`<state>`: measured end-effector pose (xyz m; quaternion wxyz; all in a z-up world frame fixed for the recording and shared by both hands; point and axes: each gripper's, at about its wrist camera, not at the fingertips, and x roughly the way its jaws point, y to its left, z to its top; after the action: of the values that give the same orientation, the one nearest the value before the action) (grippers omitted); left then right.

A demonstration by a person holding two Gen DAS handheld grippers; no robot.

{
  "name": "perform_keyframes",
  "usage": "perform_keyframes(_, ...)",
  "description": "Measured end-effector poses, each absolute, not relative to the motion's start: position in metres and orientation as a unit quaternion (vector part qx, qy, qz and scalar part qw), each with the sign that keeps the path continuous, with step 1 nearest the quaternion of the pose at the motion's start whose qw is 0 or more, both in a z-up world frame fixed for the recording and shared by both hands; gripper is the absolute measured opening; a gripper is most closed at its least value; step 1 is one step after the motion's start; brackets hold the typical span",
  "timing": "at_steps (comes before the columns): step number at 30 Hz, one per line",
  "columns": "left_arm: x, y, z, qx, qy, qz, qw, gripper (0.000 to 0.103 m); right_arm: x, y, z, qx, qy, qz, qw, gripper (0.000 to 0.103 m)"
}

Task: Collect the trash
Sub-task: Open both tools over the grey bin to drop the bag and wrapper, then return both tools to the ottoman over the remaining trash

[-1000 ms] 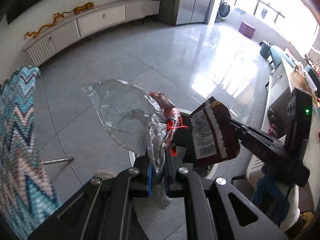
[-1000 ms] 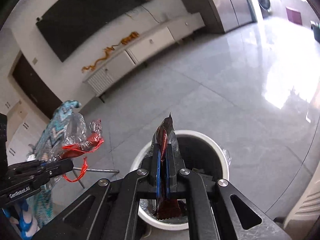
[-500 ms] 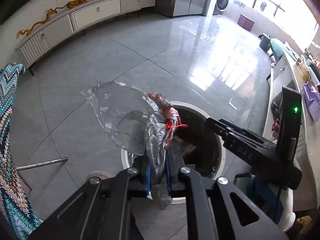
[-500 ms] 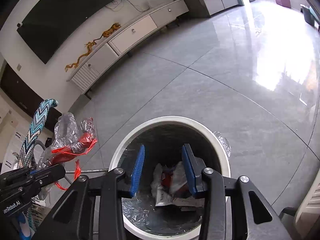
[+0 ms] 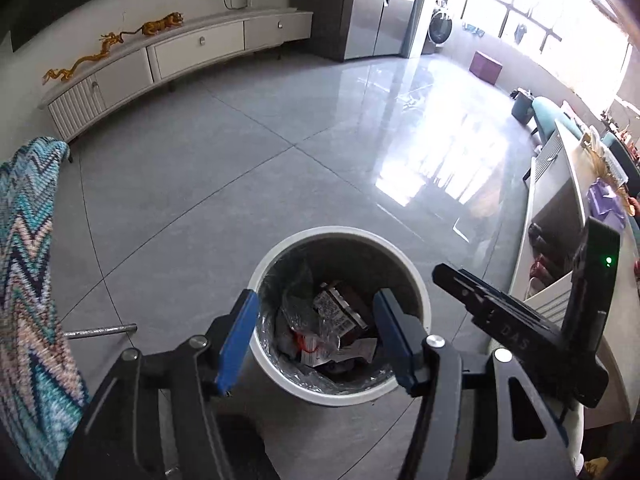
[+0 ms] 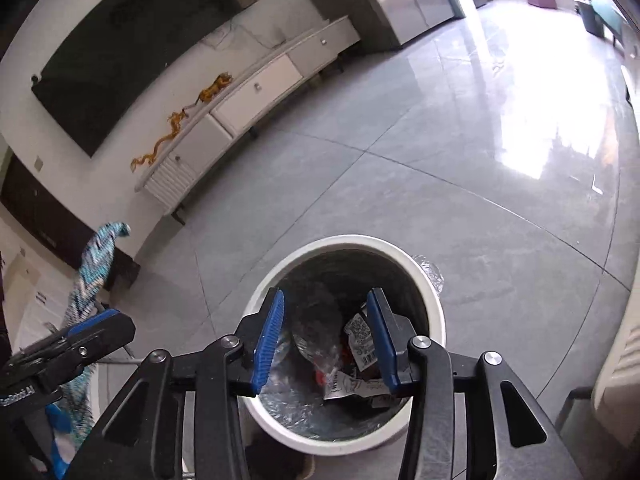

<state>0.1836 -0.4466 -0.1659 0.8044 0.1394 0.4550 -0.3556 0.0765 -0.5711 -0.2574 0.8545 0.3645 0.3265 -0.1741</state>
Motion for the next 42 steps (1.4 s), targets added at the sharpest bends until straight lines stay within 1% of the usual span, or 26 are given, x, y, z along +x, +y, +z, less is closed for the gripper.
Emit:
perform_keyframes(5,0.168,-0.426,-0.137,0.134,0.428,-0.359,0.818,0.058,0.052,-0.563,-0.232,0.383,0.293,-0.180,0.857,0.045)
perform_keyframes(9,0.151,-0.396,-0.104,0.123,0.393,-0.350,0.842,0.058,0.034,-0.549,-0.205,0.389,0.264,-0.170,0.866,0.045)
perform_keyframes(13,0.138,-0.359,-0.075,0.110,0.360,-0.325,0.867,0.059,0.021,-0.529,-0.173,0.370,0.246,-0.162,0.881,0.047)
perform_keyframes(18,0.122,-0.312,-0.044,0.093,0.320,-0.287,0.898,0.070,0.016,-0.495,-0.133,0.337,0.232,-0.143,0.901,0.052)
perform_keyframes(25,0.104,-0.236,-0.008,0.063,0.282,-0.237,0.927,0.071,0.020,-0.439,-0.088,0.285,0.223,-0.102,0.927,0.057)
perform_keyframes(30,0.091,-0.182,0.003,0.037,0.273,-0.208,0.938,0.072,0.021,-0.402,-0.061,0.253,0.217,-0.070,0.940,0.058)
perform_keyframes(42,0.086,0.000,0.004,-0.034,0.283,-0.132,0.949,0.072,0.028,-0.309,-0.002,0.180,0.200,-0.003,0.963,0.061)
